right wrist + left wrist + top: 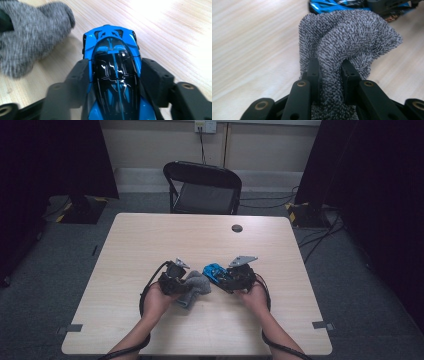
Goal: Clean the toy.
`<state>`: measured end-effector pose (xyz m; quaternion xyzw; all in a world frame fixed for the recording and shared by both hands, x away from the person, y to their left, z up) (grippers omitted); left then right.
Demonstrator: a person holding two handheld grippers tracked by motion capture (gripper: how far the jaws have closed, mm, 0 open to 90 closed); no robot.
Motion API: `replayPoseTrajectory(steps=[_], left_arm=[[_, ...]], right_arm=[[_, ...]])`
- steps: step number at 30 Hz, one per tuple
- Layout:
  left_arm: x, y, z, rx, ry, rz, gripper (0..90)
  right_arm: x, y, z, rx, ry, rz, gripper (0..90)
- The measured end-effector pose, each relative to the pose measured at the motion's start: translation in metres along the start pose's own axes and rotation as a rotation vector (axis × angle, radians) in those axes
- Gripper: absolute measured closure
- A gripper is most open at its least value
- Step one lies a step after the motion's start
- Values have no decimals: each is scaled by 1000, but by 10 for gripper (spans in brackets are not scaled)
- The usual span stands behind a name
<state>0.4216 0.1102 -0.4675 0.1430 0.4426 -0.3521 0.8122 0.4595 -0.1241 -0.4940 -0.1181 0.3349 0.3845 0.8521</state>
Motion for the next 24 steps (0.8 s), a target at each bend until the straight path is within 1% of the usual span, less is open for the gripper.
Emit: replayPoseTrajectory(steps=[1, 2, 3, 4, 5, 6, 7, 8, 9, 11, 14, 16, 17, 20, 21, 24], left_arm=[[2, -3, -1, 0, 1, -9, 728], [4, -6, -2, 9, 7, -19, 725], [5, -8, -2, 14, 5, -24, 720], [6, -11, -2, 20, 5, -32, 718], [7, -15, -3, 22, 6, -43, 717], [8, -18, -2, 33, 6, -50, 717], [8, -23, -2, 41, 4, -62, 717], [9, -26, -1, 44, 3, -71, 717], [9, -31, 0, 59, 4, -81, 717], [11, -40, 1, 78, 6, -98, 717], [13, -54, 5, 106, 0, -129, 716], [15, -64, 8, 127, 0, -135, 716], [16, -68, 9, 136, 0, -144, 715], [22, -82, 12, 165, 13, -162, 714], [23, -87, 13, 166, 11, -174, 713], [27, -103, 17, 191, 6, -196, 713]], right_arm=[[0, 1, 0, 1, -1, 0, 367], [0, 1, 0, 12, -5, 8, 310], [-1, 2, 1, 24, -9, 1, 273], [-2, 1, 2, 22, -20, -13, 255], [-5, 1, 2, 31, -42, -4, 257], [-7, 0, 3, 38, -53, 7, 254], [-9, -1, 4, 38, -55, 7, 254], [-12, -1, 5, 29, -51, 15, 255], [-14, -1, 5, 20, -51, 19, 256], [-18, -2, 5, -10, -42, 9, 258], [-27, -3, 4, -24, -39, 13, 260], [-32, -5, 1, -16, -38, 11, 255], [-36, -7, 0, -15, -42, 1, 256], [-46, -12, -3, 10, -61, 11, 256], [-49, -13, -4, 12, -62, 12, 256], [-59, -17, -6, 8, -64, 8, 256]])
Point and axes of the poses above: each handheld gripper's, and its own axes: x roughly forward along the jaws, z roughly out of its top, y roughly to its left, the point moved 2 cm from there along x, roughly forward along the jaws, and after that the axes turned 3 degrees about x, right-handed, at the moved point
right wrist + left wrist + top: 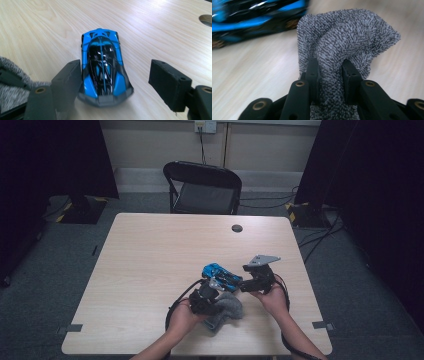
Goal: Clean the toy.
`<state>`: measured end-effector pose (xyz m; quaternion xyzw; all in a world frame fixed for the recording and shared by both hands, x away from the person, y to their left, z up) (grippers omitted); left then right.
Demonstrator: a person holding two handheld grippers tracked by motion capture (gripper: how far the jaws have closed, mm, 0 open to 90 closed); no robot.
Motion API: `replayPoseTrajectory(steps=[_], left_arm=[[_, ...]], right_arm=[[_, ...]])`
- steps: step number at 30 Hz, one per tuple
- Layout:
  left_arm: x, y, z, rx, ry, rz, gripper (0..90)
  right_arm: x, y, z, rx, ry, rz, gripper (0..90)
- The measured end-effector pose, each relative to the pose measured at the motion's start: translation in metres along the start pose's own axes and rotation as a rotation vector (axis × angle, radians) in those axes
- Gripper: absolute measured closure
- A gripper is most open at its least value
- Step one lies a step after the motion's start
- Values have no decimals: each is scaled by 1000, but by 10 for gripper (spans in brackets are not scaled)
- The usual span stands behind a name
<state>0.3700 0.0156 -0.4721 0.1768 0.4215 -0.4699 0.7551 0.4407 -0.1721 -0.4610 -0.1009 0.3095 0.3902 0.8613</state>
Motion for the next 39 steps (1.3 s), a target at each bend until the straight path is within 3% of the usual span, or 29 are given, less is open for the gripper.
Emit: replayPoseTrajectory(steps=[5, 9, 13, 18, 20, 26, 33, 35, 39], left_arm=[[13, -19, 17, 45, -9, -26, 707], [25, -26, 26, 52, -11, -37, 678], [33, -30, 31, 64, -23, -50, 503], [27, -33, 31, 105, -42, -48, 408], [21, -32, 30, 106, -46, -41, 402], [2, -27, 14, 53, -71, -38, 394], [-6, -36, -3, 79, -68, -29, 394], [-6, -38, -8, 71, -67, -31, 396], [-1, -36, -16, 93, -36, -10, 423]], right_arm=[[-15, -5, -2, 4, -4, -10, 257], [-26, -8, -4, 5, -24, 3, 261], [-34, -10, -9, -9, -17, 1, 265], [-41, -10, -13, -1, -31, 20, 263], [-43, -9, -14, -9, -31, 33, 264], [-47, 5, -15, -60, -26, 85, 266], [-47, 23, -20, -104, -9, 150, 274], [-45, 28, -22, -118, -3, 164, 274], [-41, 33, -27, -119, 6, 192, 277]])
Point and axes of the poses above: each handheld gripper's, and its own axes: x roughly forward along the jaws, z roughly out of its top, y roughly to its left, the point moved 2 cm from there along x, roughly forward along the jaws, and after that the axes turned 3 degrees about x, right-handed, at the moved point
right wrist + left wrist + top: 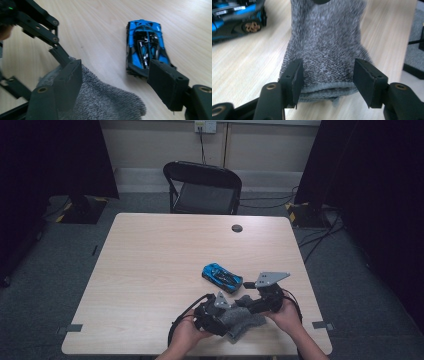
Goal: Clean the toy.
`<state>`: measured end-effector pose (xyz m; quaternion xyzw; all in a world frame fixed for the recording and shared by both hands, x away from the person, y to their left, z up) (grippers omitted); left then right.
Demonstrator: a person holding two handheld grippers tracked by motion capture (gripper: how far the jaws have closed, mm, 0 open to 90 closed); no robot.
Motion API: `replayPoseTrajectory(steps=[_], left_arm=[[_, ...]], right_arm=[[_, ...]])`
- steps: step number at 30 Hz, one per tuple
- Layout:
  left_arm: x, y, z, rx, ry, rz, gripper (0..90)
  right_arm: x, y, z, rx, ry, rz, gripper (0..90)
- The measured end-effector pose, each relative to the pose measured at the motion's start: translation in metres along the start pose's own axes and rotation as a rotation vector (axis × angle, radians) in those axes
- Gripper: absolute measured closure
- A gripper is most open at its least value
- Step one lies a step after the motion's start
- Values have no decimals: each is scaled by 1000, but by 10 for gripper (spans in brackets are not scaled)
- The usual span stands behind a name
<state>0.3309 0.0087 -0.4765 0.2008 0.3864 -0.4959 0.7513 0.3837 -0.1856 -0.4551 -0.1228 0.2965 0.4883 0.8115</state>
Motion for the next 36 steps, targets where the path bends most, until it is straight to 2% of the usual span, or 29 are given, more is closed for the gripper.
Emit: replayPoseTrajectory(steps=[4, 9, 12, 16, 21, 24, 26, 32, 34, 36], left_arm=[[2, 11, -4, -16, 7, 16, 447], [0, 33, -5, -71, -10, 50, 455], [-1, 44, -5, -102, -22, 55, 451], [-4, 46, -6, -98, -36, 41, 435], [-9, 47, -6, -101, -47, 44, 427], [-14, 52, -6, -119, -65, 38, 424], [-18, 57, -7, -134, -82, 41, 419], [-28, 78, -3, -172, -131, 75, 397], [-28, 86, 2, -168, -142, 89, 380], [-25, 94, 9, -153, -150, 103, 361]], right_arm=[[5, 2, -5, 9, 1, 19, 280], [11, 3, -12, 18, 11, 50, 300], [16, 5, -16, 18, 20, 65, 312], [22, 9, -18, 6, 36, 82, 317], [31, 14, -14, -22, 41, 104, 332], [37, 17, -11, -61, 57, 82, 322], [40, 16, -9, -59, 52, 87, 324], [52, 15, -20, -83, 116, 105, 363], [53, 17, -25, -87, 119, 95, 377], [53, 16, -27, -73, 116, 85, 432]])
Point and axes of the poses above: each handheld gripper's, and its own axes: x roughly forward along the jaws, z roughly out of its top, y roughly to its left, the point moved 2 cm from there along x, roughly forward along the jaws, and after that the axes turned 3 degrees about x, right-handed, at the moved point
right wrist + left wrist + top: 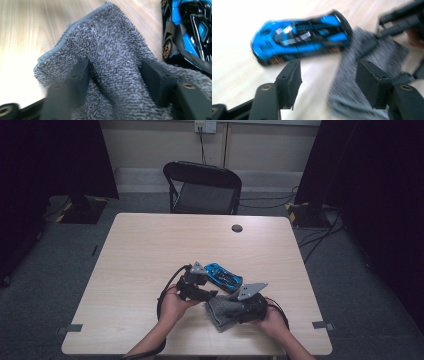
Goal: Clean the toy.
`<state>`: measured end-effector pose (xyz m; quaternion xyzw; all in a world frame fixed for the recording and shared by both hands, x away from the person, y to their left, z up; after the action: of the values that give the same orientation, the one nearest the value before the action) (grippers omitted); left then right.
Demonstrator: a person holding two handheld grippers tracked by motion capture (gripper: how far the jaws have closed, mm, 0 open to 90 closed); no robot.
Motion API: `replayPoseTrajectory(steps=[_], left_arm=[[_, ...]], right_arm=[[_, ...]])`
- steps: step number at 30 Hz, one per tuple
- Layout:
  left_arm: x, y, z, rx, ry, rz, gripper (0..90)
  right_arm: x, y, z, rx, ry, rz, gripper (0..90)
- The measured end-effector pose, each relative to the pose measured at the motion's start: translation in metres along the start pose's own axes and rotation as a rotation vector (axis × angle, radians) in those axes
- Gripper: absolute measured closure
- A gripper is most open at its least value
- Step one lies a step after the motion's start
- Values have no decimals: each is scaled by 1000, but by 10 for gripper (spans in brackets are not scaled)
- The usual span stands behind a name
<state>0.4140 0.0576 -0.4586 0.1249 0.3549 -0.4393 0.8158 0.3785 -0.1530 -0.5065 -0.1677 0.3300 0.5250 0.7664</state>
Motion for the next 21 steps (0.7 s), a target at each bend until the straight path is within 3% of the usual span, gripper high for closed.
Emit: replayPoseTrajectory(steps=[7, 9, 14, 17, 21], left_arm=[[28, 18, 26, -3, -8, 28, 289], [37, 20, 29, 10, -8, 62, 270], [51, 22, 35, 47, -19, 74, 247], [58, 22, 36, 50, -3, 74, 239], [65, 21, 34, 63, -2, 52, 236]], right_arm=[[-5, -5, -3, 47, 4, -27, 696], [-7, -6, -4, 67, 14, -35, 753], [-8, -3, -4, 70, 16, -58, 776], [-9, -3, -4, 73, 12, -62, 775], [-9, -3, -5, 99, 3, -57, 772]])
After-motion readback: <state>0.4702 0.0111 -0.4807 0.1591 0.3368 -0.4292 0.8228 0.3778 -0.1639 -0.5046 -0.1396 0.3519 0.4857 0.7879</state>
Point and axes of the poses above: each handheld gripper's, and its own axes: x roughly forward along the jaws, z roughly out of its top, y roughly to its left, the point moved 2 cm from there along x, roughly forward along the jaws, and after that the axes turned 3 degrees about x, right-handed, at the moved point
